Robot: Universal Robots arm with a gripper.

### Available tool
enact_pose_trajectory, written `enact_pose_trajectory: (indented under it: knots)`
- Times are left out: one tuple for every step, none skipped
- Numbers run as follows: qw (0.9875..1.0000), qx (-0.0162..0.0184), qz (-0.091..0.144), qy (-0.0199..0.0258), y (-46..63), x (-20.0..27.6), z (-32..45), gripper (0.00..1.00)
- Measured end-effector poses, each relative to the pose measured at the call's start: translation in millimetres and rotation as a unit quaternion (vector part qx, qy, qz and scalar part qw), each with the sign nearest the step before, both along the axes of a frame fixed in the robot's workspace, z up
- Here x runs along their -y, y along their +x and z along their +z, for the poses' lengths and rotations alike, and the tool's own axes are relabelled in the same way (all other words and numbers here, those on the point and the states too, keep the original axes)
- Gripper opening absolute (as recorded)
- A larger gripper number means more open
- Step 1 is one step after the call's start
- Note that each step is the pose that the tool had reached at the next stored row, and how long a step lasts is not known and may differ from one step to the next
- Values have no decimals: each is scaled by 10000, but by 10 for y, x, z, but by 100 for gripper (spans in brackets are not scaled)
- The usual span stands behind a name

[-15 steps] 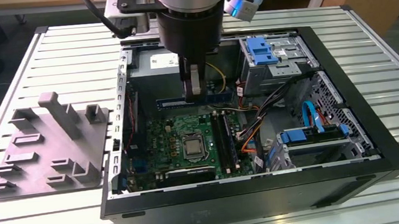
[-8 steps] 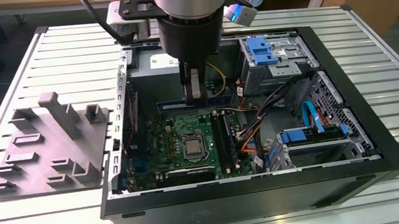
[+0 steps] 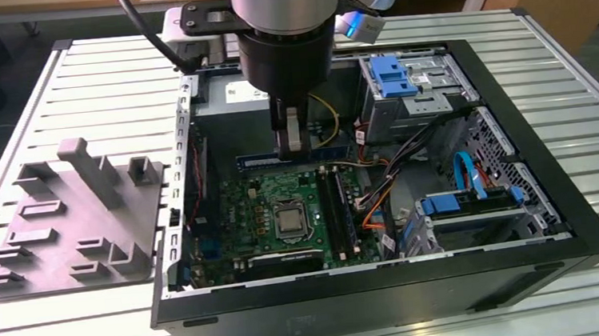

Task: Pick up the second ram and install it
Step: 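Insert the second ram into the second slot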

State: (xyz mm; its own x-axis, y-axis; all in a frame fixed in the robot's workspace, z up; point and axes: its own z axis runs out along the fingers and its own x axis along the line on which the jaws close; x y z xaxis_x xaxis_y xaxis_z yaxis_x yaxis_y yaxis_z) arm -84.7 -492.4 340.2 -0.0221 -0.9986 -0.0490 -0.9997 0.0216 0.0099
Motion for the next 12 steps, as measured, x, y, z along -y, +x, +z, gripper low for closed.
enact_pose_trajectory:
  knots:
    - [10000, 0, 0, 0, 0, 0, -1, 12]
    - [10000, 0, 0, 0, 0, 0, -1, 12]
    - [10000, 0, 0, 0, 0, 0, -2, 12]
    - [10000, 0, 0, 0, 0, 0, -2, 12]
    - [10000, 0, 0, 0, 0, 0, -2, 12]
    - [10000, 0, 0, 0, 0, 0, -2, 12]
    - [10000, 0, 0, 0, 0, 0, -2, 12]
    - [10000, 0, 0, 0, 0, 0, -3, 12]
    - [10000, 0, 0, 0, 0, 0, -3, 12]
    - [10000, 0, 0, 0, 0, 0, -3, 12]
    - [10000, 0, 0, 0, 0, 0, -3, 12]
    - [10000, 0, -1, 0, 0, 0, -3, 12]
